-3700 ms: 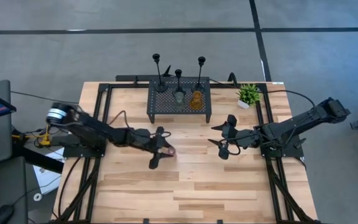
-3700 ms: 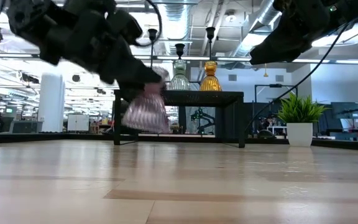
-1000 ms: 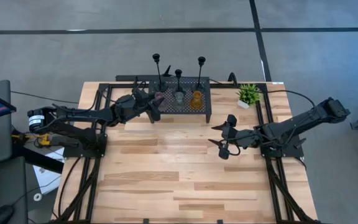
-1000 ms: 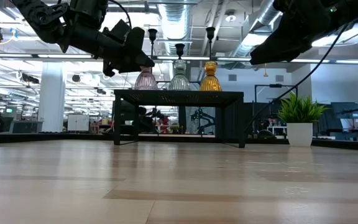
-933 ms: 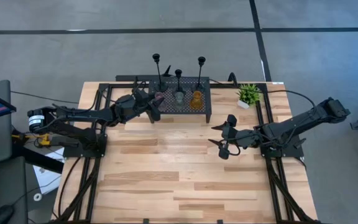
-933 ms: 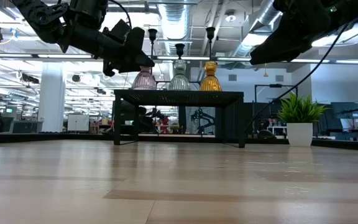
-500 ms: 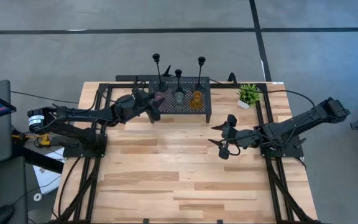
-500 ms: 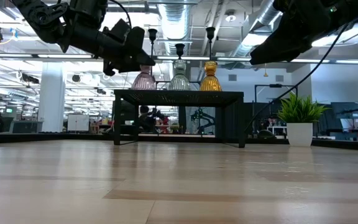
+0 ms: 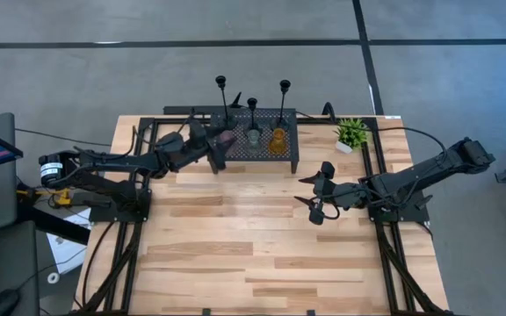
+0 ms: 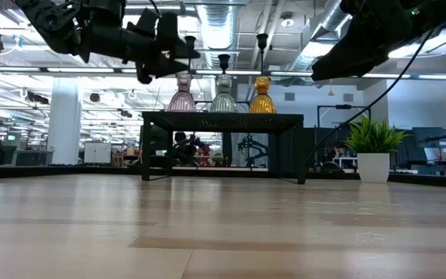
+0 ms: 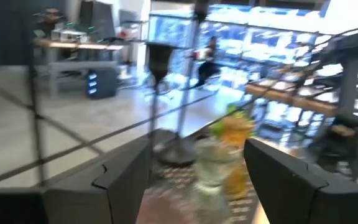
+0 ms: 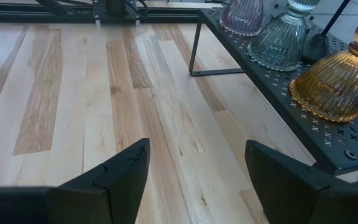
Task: Pick & Place candle stick holders
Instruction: Return to Home Position
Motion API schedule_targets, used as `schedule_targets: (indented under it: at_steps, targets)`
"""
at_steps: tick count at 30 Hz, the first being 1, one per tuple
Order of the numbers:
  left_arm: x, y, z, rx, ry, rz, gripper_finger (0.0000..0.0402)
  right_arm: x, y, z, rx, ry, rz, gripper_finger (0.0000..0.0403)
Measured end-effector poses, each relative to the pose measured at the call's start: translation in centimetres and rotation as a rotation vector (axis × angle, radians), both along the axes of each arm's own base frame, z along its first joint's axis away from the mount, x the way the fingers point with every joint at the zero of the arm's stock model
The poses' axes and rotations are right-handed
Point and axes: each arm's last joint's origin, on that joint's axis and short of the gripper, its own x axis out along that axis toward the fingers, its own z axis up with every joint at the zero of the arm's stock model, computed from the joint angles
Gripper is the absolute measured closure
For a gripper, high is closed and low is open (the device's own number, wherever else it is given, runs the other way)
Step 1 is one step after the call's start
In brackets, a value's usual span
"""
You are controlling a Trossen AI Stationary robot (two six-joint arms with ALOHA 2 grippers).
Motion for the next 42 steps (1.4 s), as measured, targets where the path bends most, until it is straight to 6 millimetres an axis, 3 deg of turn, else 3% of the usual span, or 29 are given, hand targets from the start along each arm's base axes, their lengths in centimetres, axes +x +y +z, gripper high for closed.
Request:
schedule_targets:
  at_steps: [6, 15, 20, 29, 32, 42]
  targets:
    - [0.1, -0.2, 0.2, 0.018, -0.012, -0.056, 0.0149, 0.0, 0.0, 0.0, 0.000, 0.000, 0.000, 0.0148]
    - [-0.9, -0.5, 1.3, 0.080, -0.040, -0.043, 0.0210, 0.0, 0.0, 0.0, 0.000, 0.000, 0.000, 0.0148]
    - [-2.2, -1.5, 2.7, 0.133, -0.096, -0.063, 0.0255, 0.0, 0.0, 0.0, -0.001, 0.002, 0.000, 0.0148]
    - [-4.4, -3.9, 3.6, 0.216, -0.034, -0.297, 0.0371, -0.3, -0.1, 0.4, 0.006, -0.014, 0.003, 0.0148]
    - [-5.4, -4.3, 3.3, 0.222, -0.008, -0.351, 0.0395, -0.8, -0.1, 0.9, 0.019, -0.028, 0.020, 0.0148]
    - [-8.5, -5.5, -0.4, 0.272, -0.016, -0.382, 0.0398, -2.4, 0.2, 2.9, 0.126, -0.126, 0.187, 0.0148]
